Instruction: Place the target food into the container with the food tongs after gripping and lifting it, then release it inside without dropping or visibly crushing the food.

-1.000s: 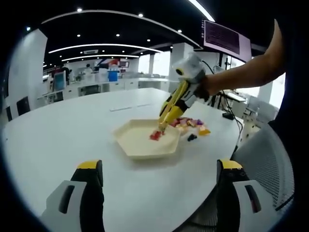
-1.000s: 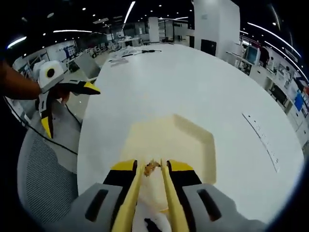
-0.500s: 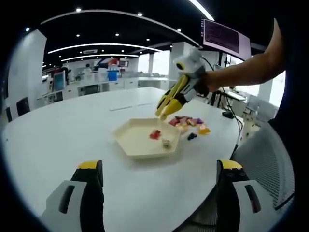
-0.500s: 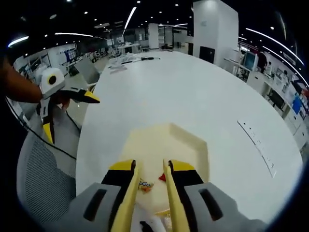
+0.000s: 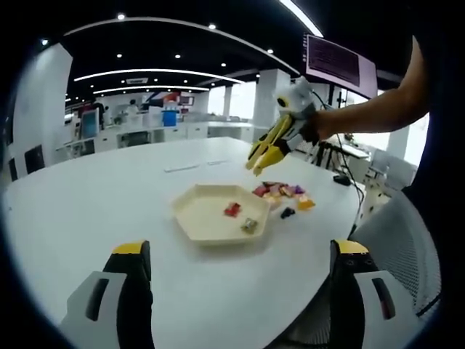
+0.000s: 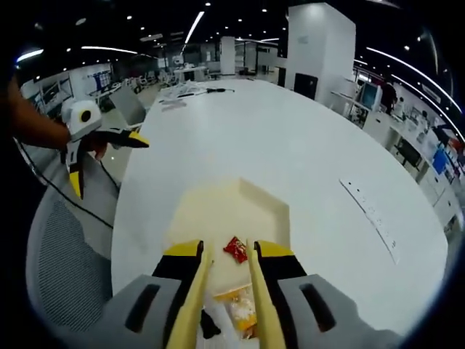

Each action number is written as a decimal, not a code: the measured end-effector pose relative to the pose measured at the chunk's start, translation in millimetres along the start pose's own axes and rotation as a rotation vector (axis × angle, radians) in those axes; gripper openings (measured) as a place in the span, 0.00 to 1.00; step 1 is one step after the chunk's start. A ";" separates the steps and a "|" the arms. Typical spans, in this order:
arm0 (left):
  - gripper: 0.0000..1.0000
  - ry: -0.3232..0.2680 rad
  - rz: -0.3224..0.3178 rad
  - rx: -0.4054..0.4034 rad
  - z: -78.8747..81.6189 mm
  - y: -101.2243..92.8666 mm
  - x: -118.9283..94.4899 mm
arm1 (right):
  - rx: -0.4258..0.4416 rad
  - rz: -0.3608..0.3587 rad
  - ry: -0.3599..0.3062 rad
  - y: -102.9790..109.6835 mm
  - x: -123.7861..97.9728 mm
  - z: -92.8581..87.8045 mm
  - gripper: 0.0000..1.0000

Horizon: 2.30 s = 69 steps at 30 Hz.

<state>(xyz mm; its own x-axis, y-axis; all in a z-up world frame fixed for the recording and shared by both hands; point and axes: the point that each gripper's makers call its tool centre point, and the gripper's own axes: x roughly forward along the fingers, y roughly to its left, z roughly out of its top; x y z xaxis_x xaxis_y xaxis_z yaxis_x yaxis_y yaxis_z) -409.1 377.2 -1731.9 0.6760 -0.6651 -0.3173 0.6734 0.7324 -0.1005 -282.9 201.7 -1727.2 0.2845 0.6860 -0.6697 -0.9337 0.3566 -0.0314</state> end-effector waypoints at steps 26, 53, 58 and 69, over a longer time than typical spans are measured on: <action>0.99 0.034 -0.006 0.021 -6.4 -2.4 2.7 | 0.060 -0.139 0.055 -44.1 -72.3 -70.8 0.27; 0.99 0.042 0.000 0.016 -8.3 -0.5 2.6 | 0.155 -0.234 0.140 -78.2 -80.6 -139.4 0.26; 0.98 0.045 -0.001 0.014 -8.9 -0.6 2.6 | 0.204 -0.254 0.142 -87.5 -73.6 -149.3 0.26; 0.98 0.055 -0.005 0.011 -10.3 -1.4 2.9 | 0.163 -0.230 0.189 -79.1 -59.5 -164.7 0.26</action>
<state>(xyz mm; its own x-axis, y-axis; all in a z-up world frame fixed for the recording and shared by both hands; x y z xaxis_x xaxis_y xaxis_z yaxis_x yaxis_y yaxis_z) -411.1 375.8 -1742.4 0.6553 -0.6598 -0.3678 0.6802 0.7272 -0.0924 -261.7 28.2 -1807.0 0.4247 0.4516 -0.7846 -0.7984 0.5955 -0.0894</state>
